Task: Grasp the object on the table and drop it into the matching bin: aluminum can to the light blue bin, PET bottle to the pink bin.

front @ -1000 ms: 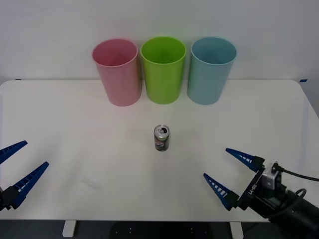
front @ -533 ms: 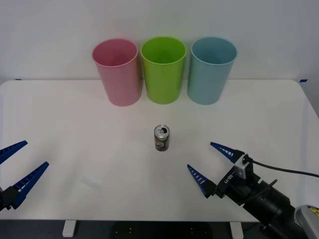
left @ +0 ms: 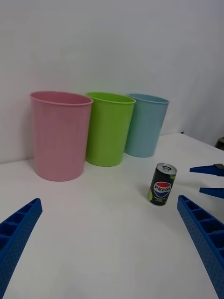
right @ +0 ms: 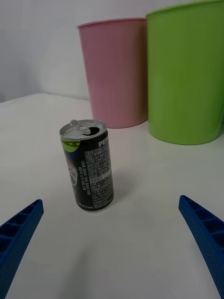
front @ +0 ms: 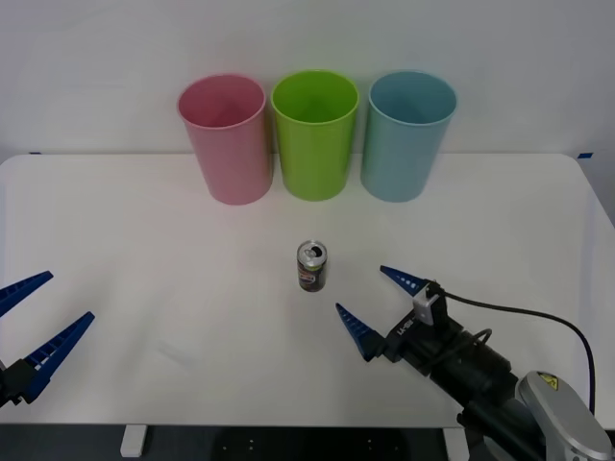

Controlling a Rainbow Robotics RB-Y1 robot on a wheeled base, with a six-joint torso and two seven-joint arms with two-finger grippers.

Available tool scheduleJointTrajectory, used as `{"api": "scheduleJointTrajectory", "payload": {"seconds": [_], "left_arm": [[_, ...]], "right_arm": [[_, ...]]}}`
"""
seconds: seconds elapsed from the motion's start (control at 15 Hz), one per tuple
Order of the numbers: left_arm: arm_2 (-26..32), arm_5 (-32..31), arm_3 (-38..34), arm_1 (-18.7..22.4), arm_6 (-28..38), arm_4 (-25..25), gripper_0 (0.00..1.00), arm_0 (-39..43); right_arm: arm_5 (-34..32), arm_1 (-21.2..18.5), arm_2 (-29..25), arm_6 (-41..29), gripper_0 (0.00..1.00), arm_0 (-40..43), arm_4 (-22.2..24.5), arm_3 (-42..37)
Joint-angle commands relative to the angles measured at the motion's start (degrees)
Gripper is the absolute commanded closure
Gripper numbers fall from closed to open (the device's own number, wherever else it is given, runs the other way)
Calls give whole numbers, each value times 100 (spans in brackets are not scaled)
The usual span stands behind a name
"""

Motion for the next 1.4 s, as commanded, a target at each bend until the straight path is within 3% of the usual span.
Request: {"api": "scheduleJointTrajectory", "payload": {"seconds": [0.07,0.6,1.4], "left_arm": [[0,0,0,0,0,0,0,0],[0,0,0,0,0,0,0,0],[0,0,0,0,0,0,0,0]], "right_arm": [[195,147,55,92,0,-254,1,290],[582,543,143,338,0,-1027,27,1195],[1698,921,679,435,0,-1344,194,1186]]}}
